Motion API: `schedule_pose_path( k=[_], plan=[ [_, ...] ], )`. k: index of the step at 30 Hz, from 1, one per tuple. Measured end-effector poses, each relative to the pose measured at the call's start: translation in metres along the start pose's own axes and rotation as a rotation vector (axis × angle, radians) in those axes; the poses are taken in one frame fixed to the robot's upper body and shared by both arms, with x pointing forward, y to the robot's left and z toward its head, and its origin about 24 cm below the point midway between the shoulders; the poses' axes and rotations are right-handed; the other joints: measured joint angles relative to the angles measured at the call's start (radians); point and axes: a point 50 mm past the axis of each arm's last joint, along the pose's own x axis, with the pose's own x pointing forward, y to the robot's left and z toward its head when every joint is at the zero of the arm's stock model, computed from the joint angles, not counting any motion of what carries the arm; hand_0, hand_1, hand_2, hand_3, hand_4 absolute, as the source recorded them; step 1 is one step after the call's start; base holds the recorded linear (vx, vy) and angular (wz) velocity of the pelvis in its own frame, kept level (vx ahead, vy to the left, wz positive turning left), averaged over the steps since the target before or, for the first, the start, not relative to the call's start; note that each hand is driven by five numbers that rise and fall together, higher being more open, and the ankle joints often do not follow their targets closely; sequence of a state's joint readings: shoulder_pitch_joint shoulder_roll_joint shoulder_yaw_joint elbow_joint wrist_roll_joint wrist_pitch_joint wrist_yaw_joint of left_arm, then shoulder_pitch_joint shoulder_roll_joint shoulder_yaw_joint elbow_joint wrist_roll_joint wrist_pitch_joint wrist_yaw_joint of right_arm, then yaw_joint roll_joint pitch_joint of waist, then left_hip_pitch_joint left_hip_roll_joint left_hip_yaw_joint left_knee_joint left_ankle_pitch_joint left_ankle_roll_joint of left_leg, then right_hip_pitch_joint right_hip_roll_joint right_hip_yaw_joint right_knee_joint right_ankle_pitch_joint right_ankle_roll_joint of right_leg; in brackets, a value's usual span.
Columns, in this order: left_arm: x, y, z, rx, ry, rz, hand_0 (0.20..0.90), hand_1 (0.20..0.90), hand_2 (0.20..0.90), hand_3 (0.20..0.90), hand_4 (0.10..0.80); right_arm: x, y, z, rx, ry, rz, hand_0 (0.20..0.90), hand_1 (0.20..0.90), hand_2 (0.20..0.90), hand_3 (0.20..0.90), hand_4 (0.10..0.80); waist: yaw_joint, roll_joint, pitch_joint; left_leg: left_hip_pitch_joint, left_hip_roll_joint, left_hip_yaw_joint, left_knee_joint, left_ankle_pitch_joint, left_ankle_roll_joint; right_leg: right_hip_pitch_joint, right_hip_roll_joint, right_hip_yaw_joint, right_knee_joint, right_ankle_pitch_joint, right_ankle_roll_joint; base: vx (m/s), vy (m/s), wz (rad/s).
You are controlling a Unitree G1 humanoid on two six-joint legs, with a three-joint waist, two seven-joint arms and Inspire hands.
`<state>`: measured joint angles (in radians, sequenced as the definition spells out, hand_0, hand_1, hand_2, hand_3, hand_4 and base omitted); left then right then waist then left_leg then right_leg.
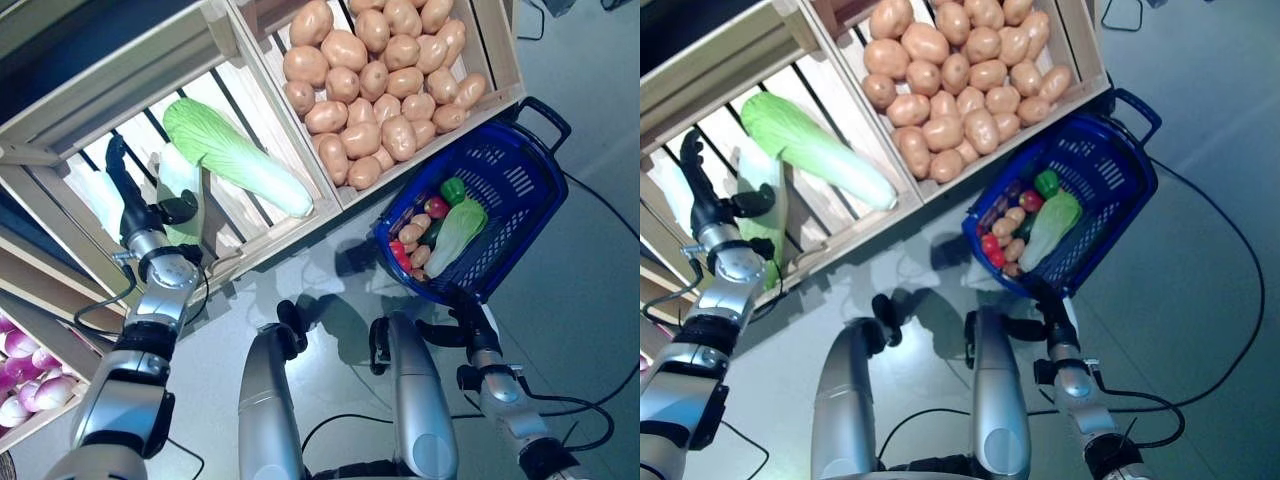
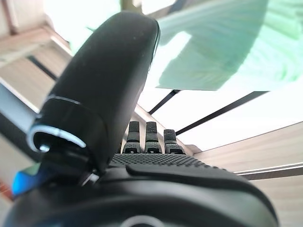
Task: Put vegetables into the basket
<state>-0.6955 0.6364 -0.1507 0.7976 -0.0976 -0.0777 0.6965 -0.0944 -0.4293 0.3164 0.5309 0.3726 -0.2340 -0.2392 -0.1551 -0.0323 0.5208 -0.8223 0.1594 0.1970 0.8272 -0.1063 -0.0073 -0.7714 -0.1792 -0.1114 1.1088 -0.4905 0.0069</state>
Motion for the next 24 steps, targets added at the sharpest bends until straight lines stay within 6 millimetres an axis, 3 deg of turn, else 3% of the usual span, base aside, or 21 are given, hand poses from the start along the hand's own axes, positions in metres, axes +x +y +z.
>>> schedule_pose_path(
  k=[10, 14, 24],
  plan=[
    [0.026, 0.003, 0.037, 0.014, -0.019, -0.020, 0.900, 0.900, 0.900, 0.900, 0.800, 0.010, 0.000, 0.031, 0.040, -0.104, 0.002, 0.900, 0.900, 0.900, 0.900, 0.800, -0.014, 0.002, 0.003, -0.091, 0.016, 0.010, 0.016, -0.004, 0.001, -0.107, 0.015, 0.019, 0.021, 0.009, -0.002, -0.006, 0.039, -0.05],
    [0.032, 0.000, 0.043, 0.028, 0.037, 0.008, 0.900, 0.900, 0.900, 0.900, 0.800, 0.014, -0.001, 0.039, 0.067, -0.131, -0.015, 0.900, 0.900, 0.900, 0.900, 0.800, -0.036, 0.002, 0.004, -0.142, 0.017, 0.009, 0.020, 0.002, -0.001, -0.162, 0.023, 0.025, 0.022, 0.022, 0.001, -0.022, 0.019, -0.08],
    [0.060, 0.036, 0.063, -0.020, 0.041, 0.095, 0.900, 0.900, 0.900, 0.900, 0.800, 0.016, -0.008, 0.052, 0.058, -0.178, -0.056, 0.900, 0.900, 0.900, 0.900, 0.800, -0.031, 0.002, 0.003, -0.193, 0.026, 0.010, 0.018, 0.003, -0.004, -0.220, 0.031, 0.027, 0.021, 0.031, -0.003, -0.010, 0.004, -0.02]
  ],
)
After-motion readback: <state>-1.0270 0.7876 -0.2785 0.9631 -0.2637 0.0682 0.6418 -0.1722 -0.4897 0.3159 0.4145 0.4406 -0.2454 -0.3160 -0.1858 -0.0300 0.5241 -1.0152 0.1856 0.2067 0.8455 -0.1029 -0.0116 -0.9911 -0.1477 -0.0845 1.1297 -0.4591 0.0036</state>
